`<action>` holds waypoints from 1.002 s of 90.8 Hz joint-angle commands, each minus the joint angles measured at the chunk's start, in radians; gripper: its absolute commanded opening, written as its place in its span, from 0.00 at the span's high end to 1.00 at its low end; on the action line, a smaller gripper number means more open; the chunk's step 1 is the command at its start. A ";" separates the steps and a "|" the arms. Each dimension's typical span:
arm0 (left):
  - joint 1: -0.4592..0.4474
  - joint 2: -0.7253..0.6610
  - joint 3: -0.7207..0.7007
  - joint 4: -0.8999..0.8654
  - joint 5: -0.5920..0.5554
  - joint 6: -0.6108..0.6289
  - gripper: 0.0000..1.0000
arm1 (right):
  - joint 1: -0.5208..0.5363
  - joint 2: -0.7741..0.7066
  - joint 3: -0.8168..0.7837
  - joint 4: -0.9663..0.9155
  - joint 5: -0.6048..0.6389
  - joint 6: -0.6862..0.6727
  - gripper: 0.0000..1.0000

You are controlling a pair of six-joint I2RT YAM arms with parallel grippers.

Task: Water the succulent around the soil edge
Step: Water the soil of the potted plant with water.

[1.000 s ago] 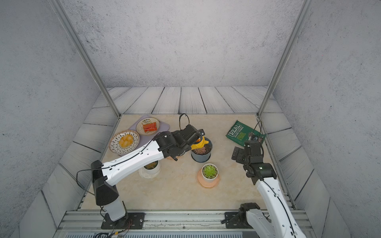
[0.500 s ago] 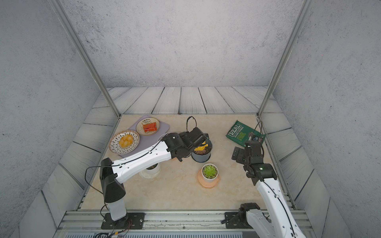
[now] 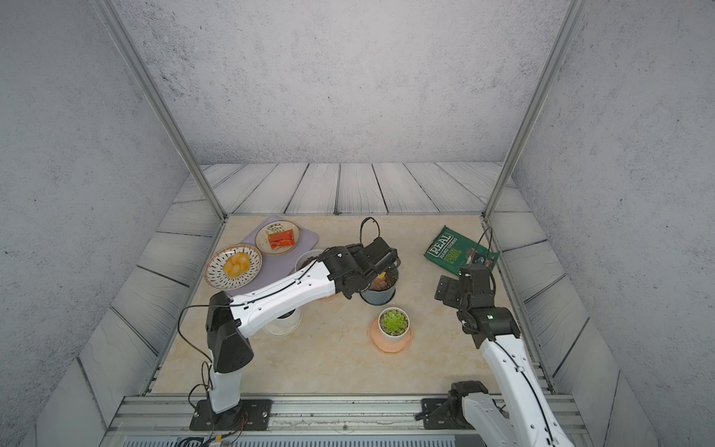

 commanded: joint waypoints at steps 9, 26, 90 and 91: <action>0.024 -0.012 0.026 -0.054 -0.074 -0.046 1.00 | 0.004 -0.015 -0.010 0.008 0.007 -0.003 0.01; 0.027 -0.045 -0.008 -0.060 -0.108 -0.053 1.00 | 0.004 -0.015 -0.010 0.008 0.007 -0.003 0.01; 0.005 -0.160 -0.134 -0.211 -0.114 -0.169 1.00 | 0.003 -0.011 -0.009 0.015 0.009 -0.004 0.01; 0.004 -0.161 -0.136 -0.210 -0.112 -0.170 1.00 | 0.004 -0.010 -0.009 0.015 0.009 -0.003 0.01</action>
